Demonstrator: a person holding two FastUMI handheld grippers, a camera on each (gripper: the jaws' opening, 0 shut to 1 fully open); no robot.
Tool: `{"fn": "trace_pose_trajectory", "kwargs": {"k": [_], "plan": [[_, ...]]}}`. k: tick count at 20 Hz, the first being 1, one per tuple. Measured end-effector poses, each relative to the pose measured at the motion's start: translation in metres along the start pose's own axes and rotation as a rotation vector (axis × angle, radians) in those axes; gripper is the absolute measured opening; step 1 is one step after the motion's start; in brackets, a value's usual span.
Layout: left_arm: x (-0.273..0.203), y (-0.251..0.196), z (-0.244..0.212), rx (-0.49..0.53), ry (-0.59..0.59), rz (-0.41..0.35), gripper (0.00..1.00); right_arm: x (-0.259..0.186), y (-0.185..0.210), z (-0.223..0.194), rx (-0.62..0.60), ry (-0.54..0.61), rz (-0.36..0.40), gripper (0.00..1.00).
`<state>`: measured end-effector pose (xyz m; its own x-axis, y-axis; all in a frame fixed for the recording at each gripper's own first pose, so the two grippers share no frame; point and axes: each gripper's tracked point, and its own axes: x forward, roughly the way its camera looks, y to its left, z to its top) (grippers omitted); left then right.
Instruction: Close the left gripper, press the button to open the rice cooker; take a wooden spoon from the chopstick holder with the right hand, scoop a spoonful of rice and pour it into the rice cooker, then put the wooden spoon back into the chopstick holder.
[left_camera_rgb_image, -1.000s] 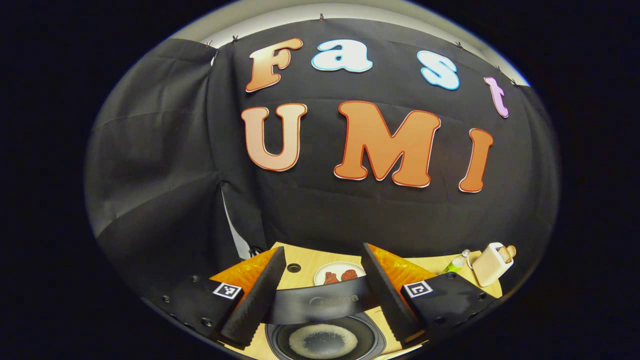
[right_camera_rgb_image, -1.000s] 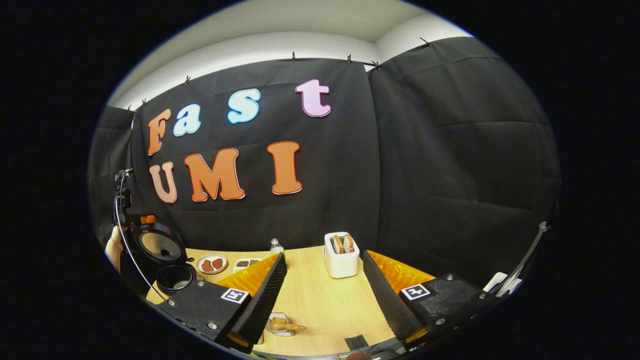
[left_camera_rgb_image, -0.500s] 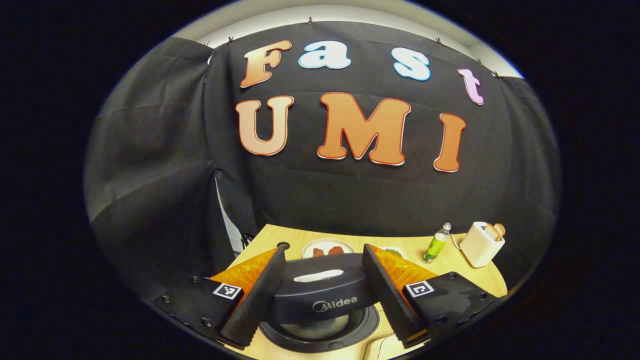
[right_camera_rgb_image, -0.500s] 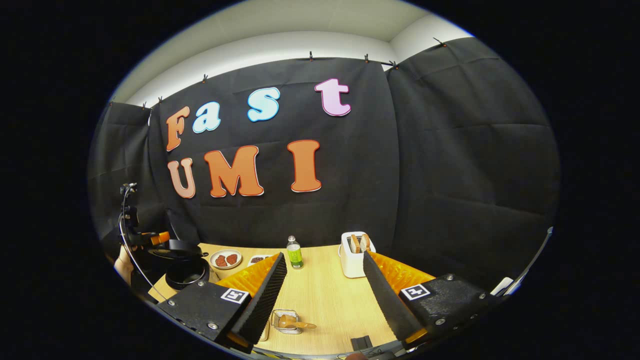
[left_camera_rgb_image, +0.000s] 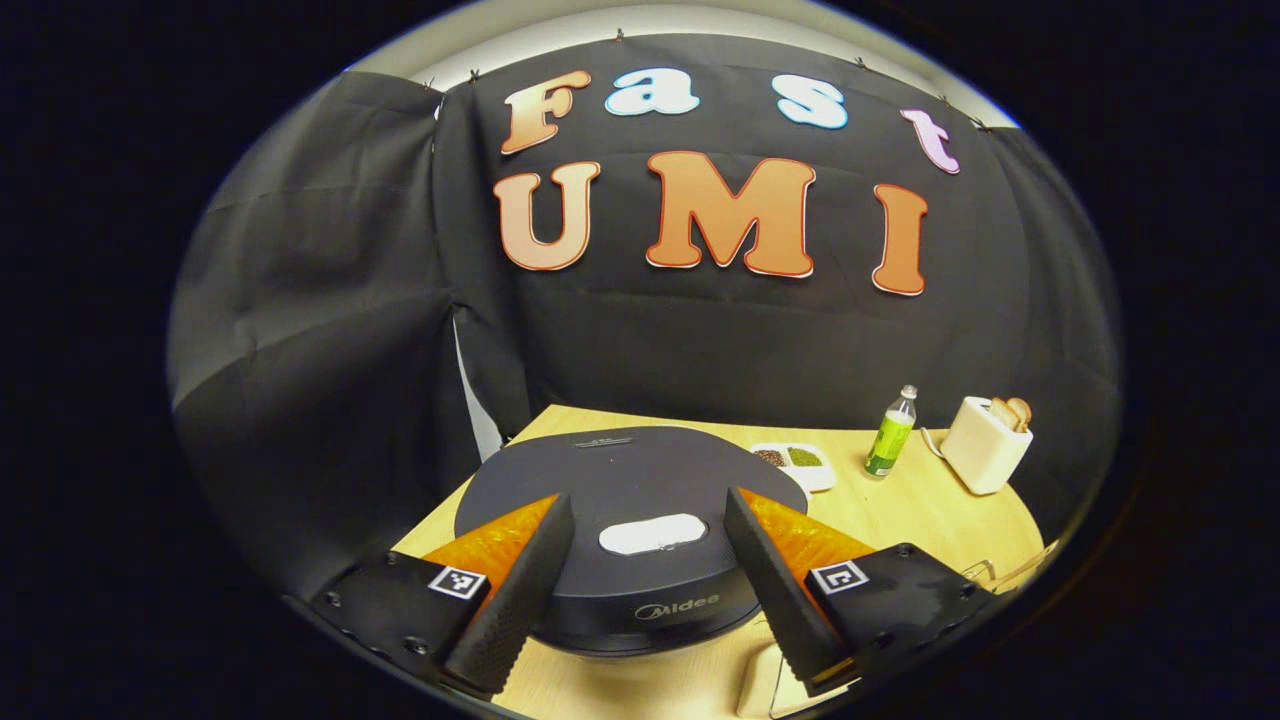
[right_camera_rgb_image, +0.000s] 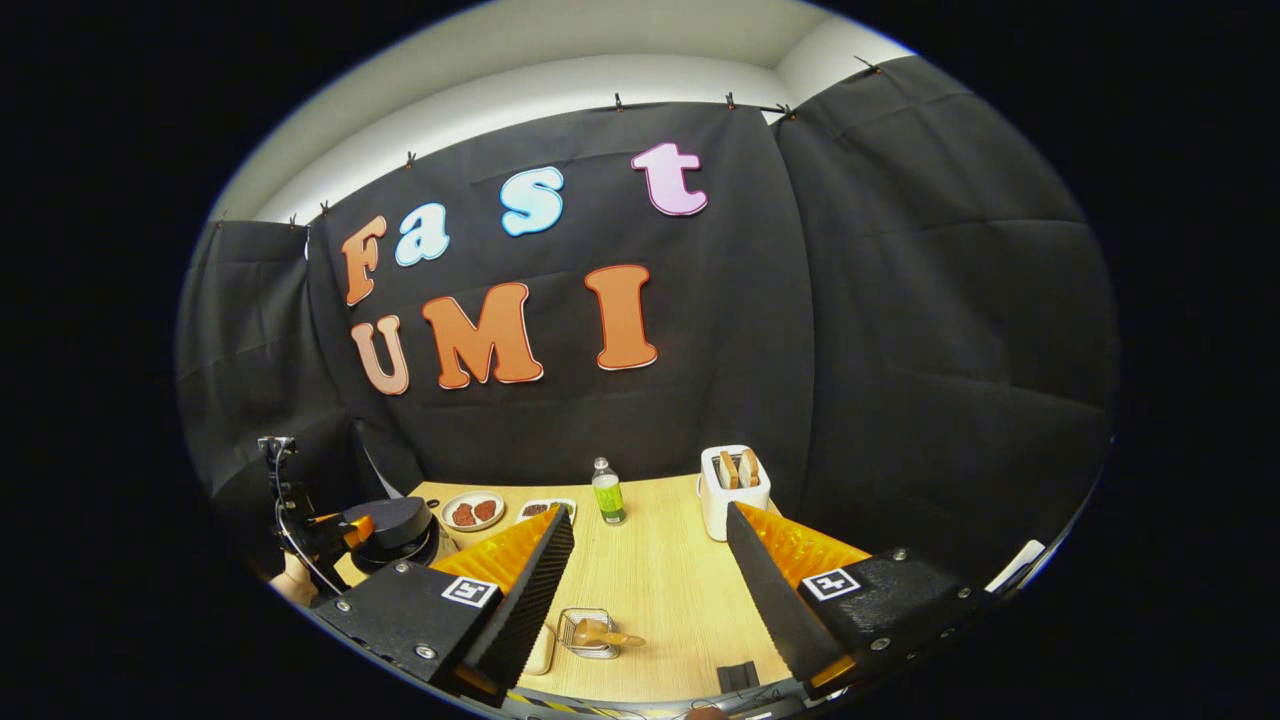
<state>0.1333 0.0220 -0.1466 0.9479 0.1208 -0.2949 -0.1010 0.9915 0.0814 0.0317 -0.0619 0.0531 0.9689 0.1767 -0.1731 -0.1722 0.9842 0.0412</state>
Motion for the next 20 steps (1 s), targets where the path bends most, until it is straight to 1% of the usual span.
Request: {"fn": "trace_pose_trajectory", "kwargs": {"k": [1,2,4,5,6,7,10,11,12,13,14,17,19,20], "plan": [[0.000,-0.002,-0.007,0.006,0.006,0.006,1.00,0.000,-0.002,-0.003,0.007,0.008,0.002,0.95],[0.001,-0.004,-0.017,0.014,0.024,0.005,0.96,0.000,-0.002,-0.007,0.014,0.016,0.003,0.95],[0.003,-0.005,-0.036,0.028,0.060,0.002,0.96,-0.001,-0.005,-0.011,0.025,0.025,0.006,0.95],[0.004,-0.005,-0.042,0.037,0.068,0.004,1.00,-0.001,-0.006,-0.012,0.024,0.027,0.006,0.95],[0.001,-0.005,-0.043,0.041,0.051,0.013,1.00,-0.001,-0.006,-0.013,0.020,0.027,0.007,0.95],[0.001,-0.003,-0.040,0.051,0.017,0.020,0.97,-0.002,-0.005,-0.013,0.014,0.025,0.006,0.95],[0.002,-0.003,-0.042,0.042,-0.032,0.027,1.00,-0.001,-0.005,-0.014,0.007,0.027,0.010,0.95],[0.002,-0.004,-0.045,0.042,-0.027,0.028,1.00,-0.001,-0.005,-0.015,0.007,0.030,0.009,0.95],[0.003,-0.004,-0.051,0.035,-0.011,0.030,0.97,0.001,-0.005,-0.017,0.009,0.033,0.008,0.95],[0.004,-0.005,-0.060,0.023,0.019,0.032,0.97,0.001,-0.006,-0.018,0.010,0.034,0.008,0.95],[0.003,-0.005,-0.054,0.029,-0.011,0.033,0.98,0.001,-0.005,-0.019,0.012,0.036,0.008,0.95],[0.006,-0.003,-0.053,0.052,-0.025,0.030,0.97,0.001,-0.007,-0.021,0.007,0.036,0.005,0.95],[0.005,-0.002,-0.051,0.040,0.006,0.024,0.96,0.002,-0.009,-0.020,-0.002,0.029,-0.006,0.95],[0.002,-0.001,-0.054,0.029,0.045,0.026,0.96,0.002,-0.010,-0.019,-0.006,0.025,-0.012,0.95]]}}
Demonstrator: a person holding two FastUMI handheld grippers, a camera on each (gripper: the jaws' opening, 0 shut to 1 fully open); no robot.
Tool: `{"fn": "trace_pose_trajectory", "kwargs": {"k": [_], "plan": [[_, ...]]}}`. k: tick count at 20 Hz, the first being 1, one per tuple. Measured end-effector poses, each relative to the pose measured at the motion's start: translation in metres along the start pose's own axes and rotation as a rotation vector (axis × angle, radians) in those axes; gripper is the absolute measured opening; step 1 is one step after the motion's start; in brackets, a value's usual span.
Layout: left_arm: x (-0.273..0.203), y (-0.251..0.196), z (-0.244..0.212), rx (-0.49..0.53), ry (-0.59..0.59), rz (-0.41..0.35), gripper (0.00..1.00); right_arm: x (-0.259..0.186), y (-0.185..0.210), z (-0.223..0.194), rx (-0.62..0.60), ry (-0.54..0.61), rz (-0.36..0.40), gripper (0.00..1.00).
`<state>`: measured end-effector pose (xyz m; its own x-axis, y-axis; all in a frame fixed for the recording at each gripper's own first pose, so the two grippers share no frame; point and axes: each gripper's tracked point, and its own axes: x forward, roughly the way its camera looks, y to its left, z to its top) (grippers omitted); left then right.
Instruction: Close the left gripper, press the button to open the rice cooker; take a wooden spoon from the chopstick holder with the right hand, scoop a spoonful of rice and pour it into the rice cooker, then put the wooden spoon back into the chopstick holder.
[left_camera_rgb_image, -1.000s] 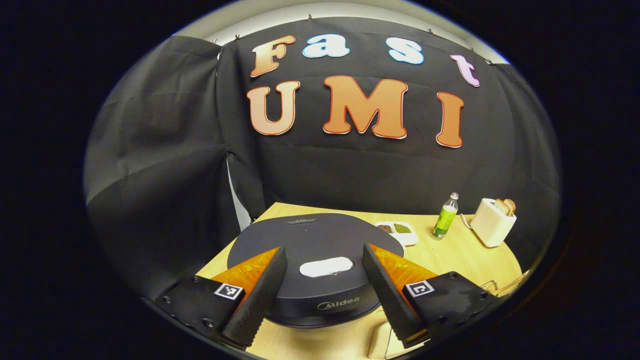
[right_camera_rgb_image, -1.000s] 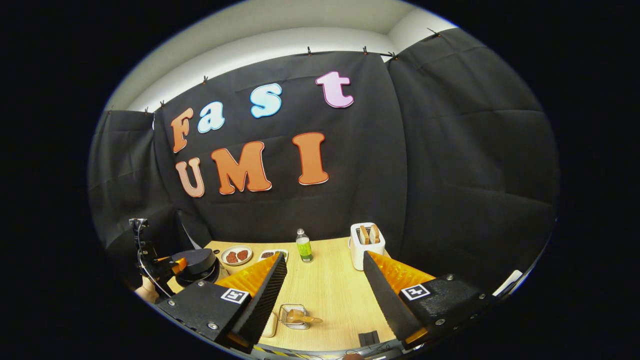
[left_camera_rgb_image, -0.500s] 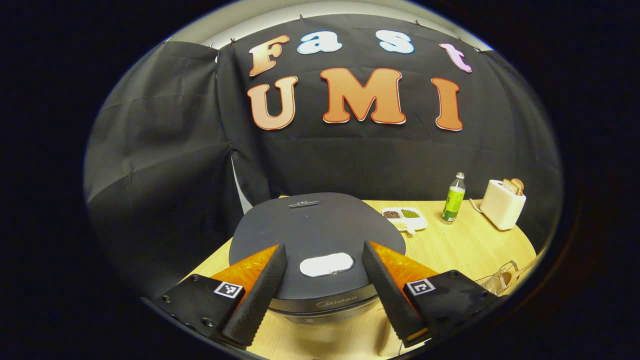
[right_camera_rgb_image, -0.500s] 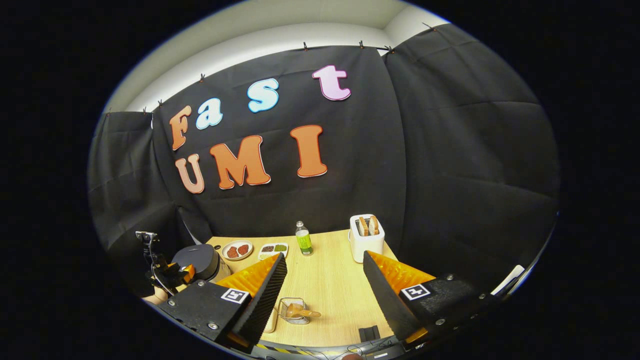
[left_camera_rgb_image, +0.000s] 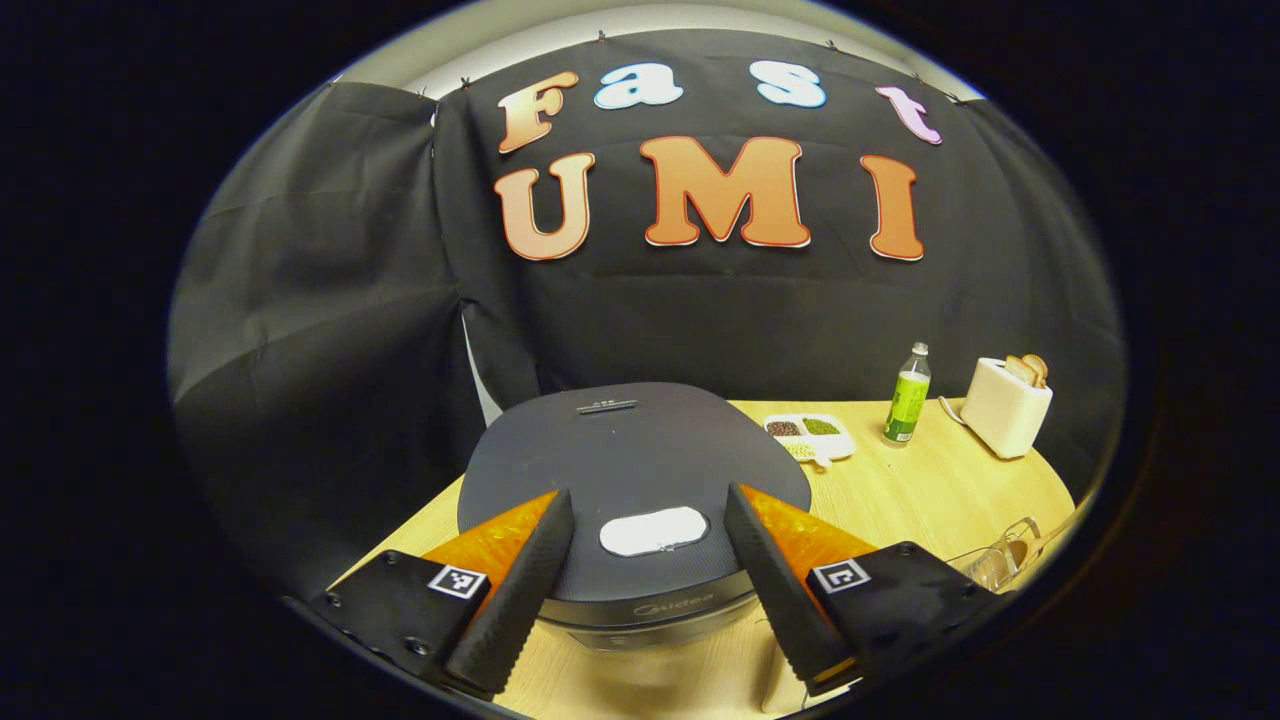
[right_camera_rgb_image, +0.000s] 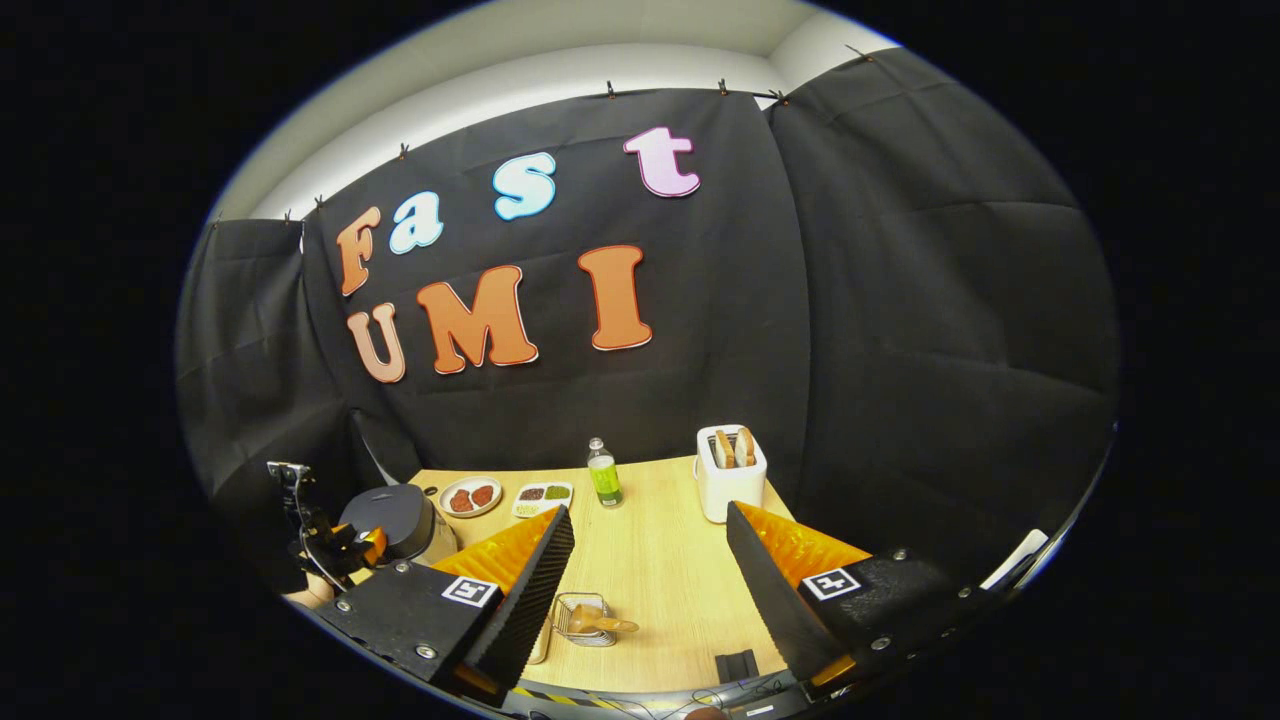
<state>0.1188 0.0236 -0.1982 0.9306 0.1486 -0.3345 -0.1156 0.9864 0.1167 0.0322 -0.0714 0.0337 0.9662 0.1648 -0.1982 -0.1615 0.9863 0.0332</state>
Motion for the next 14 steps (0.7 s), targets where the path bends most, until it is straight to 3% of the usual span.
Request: {"fn": "trace_pose_trajectory", "kwargs": {"k": [2,3,4,6,7,8,9,10,14], "plan": [[-0.012,0.002,0.016,-0.048,0.000,-0.010,0.95,-0.001,-0.001,0.001,-0.006,-0.007,-0.006,0.95],[-0.023,0.001,0.037,-0.068,-0.018,-0.021,1.00,-0.001,0.000,0.004,-0.008,-0.013,-0.007,0.95],[-0.031,0.005,0.055,-0.075,-0.040,-0.025,0.95,-0.001,0.000,0.005,-0.009,-0.017,-0.007,0.95],[-0.048,0.014,0.089,-0.059,-0.074,-0.023,0.95,0.000,0.003,0.008,-0.012,-0.028,-0.004,0.95],[-0.060,0.022,0.108,-0.051,-0.093,-0.008,1.00,0.000,0.005,0.009,-0.014,-0.033,-0.002,0.95],[-0.074,0.025,0.129,-0.055,-0.122,-0.016,0.96,0.000,0.007,0.009,-0.017,-0.036,0.002,0.95],[-0.089,0.024,0.151,-0.065,-0.156,-0.029,1.00,0.001,0.009,0.010,-0.020,-0.039,0.005,0.95],[-0.104,0.036,0.169,-0.074,-0.192,-0.040,0.95,0.001,0.011,0.011,-0.024,-0.042,0.008,0.95],[-0.162,0.046,0.239,-0.057,-0.313,-0.071,0.95,0.002,0.019,0.018,-0.047,-0.058,0.015,0.95]]}}
